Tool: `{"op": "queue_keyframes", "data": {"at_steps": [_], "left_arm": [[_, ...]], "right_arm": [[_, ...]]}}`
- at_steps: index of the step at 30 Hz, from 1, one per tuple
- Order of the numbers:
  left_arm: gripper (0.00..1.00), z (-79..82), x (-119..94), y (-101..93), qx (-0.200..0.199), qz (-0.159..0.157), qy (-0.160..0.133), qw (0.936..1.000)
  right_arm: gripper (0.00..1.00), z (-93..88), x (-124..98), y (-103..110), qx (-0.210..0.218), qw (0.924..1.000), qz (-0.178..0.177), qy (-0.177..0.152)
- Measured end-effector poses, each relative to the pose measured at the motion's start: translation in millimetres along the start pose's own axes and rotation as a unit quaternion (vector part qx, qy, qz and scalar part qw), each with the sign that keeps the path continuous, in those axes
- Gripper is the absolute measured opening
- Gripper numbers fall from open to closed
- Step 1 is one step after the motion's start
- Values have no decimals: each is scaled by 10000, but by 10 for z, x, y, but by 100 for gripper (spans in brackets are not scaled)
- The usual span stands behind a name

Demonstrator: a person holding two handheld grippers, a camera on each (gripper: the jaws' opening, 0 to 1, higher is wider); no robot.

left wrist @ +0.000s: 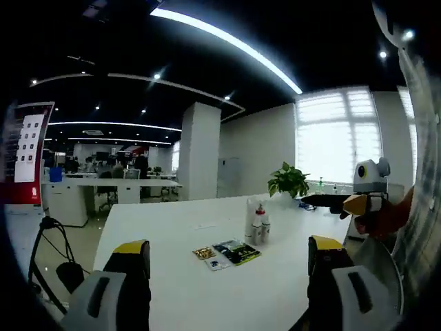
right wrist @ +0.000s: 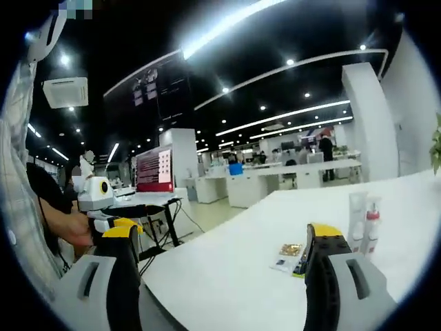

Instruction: Arrange the skincare products in the storage area until every visible bottle or jar stands upright without overlapping.

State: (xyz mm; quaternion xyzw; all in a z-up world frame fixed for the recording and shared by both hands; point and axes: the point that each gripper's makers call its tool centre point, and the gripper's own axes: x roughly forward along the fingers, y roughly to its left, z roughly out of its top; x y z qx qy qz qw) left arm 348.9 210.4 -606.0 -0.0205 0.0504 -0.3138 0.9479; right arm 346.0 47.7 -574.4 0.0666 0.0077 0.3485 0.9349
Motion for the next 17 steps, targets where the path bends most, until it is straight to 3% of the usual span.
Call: {"op": "queue_keyframes", "data": {"at_steps": [3, 7, 9, 11, 14, 17], "left_arm": [[100, 18, -1, -105, 44, -151, -138, 9998], [100, -84, 33, -110, 61, -114, 25, 9999], [100, -163, 59, -64, 385, 28, 188, 9991], [100, -177, 104, -137, 349, -97, 192, 9992], [100, -205, 112, -184, 407, -126, 222, 9988], [100, -166, 114, -172, 465, -14, 104, 9989]], "right_arm": [[99, -51, 28, -60, -42, 10000, -16, 73], [99, -102, 73, -67, -105, 9999, 9, 65], [99, -188, 98, -52, -96, 9998, 63, 190], [99, -241, 111, -44, -117, 9996, 50, 240], [99, -334, 118, -84, -600, 9975, -94, 374], [99, -383, 134, -115, -697, 9963, -212, 453]]}}
